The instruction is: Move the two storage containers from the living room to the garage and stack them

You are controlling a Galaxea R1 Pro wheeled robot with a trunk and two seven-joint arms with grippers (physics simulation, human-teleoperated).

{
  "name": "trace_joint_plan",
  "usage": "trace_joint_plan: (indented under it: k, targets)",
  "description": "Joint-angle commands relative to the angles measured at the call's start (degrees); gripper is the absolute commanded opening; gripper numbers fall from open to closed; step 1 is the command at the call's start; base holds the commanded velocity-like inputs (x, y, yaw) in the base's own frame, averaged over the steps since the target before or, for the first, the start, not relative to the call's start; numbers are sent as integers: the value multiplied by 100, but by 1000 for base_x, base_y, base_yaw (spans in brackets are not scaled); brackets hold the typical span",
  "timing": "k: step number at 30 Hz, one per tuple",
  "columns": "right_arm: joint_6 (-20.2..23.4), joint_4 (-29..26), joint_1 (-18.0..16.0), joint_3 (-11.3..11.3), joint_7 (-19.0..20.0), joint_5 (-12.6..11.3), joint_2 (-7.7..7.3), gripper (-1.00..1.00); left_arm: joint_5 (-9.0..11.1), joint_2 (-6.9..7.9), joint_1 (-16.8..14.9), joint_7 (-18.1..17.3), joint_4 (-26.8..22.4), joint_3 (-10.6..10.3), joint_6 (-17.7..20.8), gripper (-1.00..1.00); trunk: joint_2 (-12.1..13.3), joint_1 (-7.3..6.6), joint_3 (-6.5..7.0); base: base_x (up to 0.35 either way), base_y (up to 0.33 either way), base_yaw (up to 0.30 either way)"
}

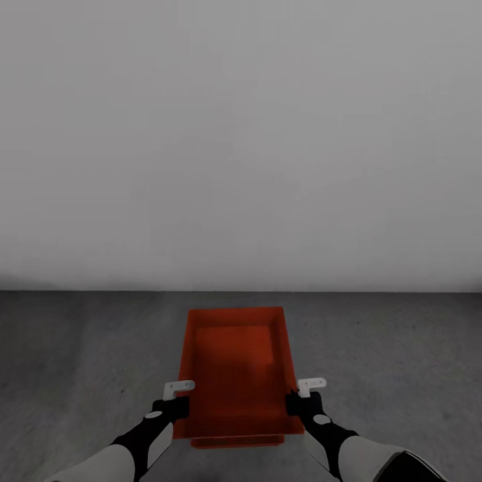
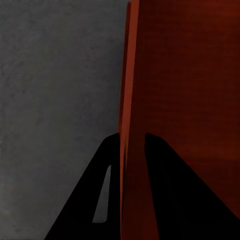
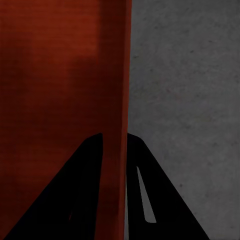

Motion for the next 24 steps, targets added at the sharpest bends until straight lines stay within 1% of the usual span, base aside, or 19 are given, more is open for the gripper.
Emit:
trace_joint_plan:
  k: [1,6,22,23,24]
  targets:
    - [-30,3,-6,15,-11,-71,-14,-100,56,6,-3,61,13,-16,-16,-100,-4,0,-5,0,0,0]
    - [-30,3,-6,86,-11,-116,-14,-100,54,6,-3,46,14,23,-15,-100,-205,110,-94,0,0,0]
    - [-30,3,-6,95,-12,-118,-21,-100,53,6,-3,43,14,32,-15,-100,-846,462,-382,0,0,0]
    - [-29,3,-6,-275,-13,-118,-22,-100,53,6,-3,111,14,70,-15,-100,-886,484,-400,0,0,0]
    - [-29,3,-6,-275,-12,-118,-22,-100,53,6,-3,111,14,70,-15,-100,-927,506,-418,0,0,0]
